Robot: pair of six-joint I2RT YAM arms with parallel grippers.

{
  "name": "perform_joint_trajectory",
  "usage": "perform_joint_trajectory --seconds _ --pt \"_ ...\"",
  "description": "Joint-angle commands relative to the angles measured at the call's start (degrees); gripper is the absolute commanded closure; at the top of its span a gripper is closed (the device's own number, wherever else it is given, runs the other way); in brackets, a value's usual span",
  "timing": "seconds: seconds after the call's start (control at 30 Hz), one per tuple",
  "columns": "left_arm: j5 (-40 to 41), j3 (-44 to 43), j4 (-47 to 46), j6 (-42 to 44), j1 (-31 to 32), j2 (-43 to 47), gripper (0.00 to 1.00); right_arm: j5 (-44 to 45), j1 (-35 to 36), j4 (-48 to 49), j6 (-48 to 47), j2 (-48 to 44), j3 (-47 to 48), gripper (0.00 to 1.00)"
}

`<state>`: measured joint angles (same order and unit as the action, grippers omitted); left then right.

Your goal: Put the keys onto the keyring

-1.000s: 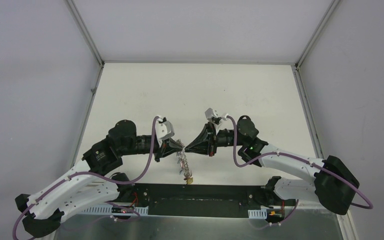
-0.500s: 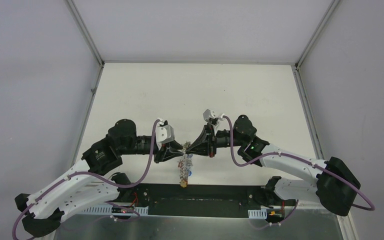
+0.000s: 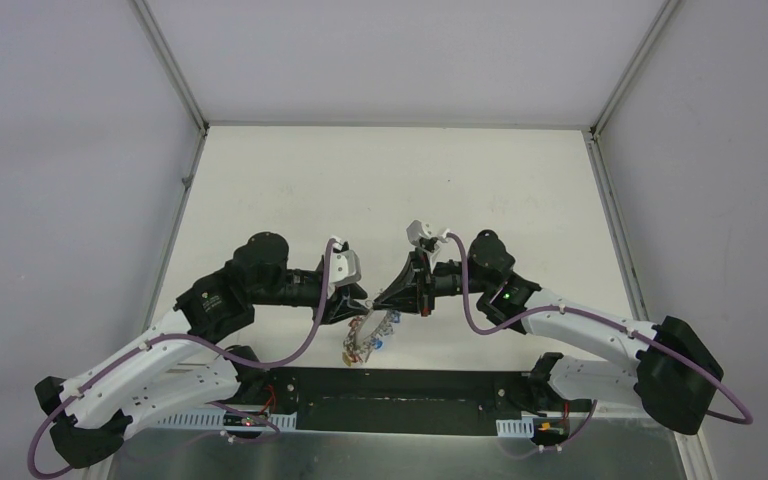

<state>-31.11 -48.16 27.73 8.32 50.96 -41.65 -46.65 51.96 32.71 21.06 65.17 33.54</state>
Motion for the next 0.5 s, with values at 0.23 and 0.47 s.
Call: perform_joint_trajectory --seconds 0.23,0.47 --pt "1.1 -2.2 0.2 2.2 0.0 -0.5 0.74 -2.6 0.3 5.5 -0.2 -1.9 3.5 1.0" --pt "-1.2 -3.0 0.2 2.5 0.0 -2.8 0.79 -2.6 0.3 5.9 0.0 -1.7 3.5 1.0"
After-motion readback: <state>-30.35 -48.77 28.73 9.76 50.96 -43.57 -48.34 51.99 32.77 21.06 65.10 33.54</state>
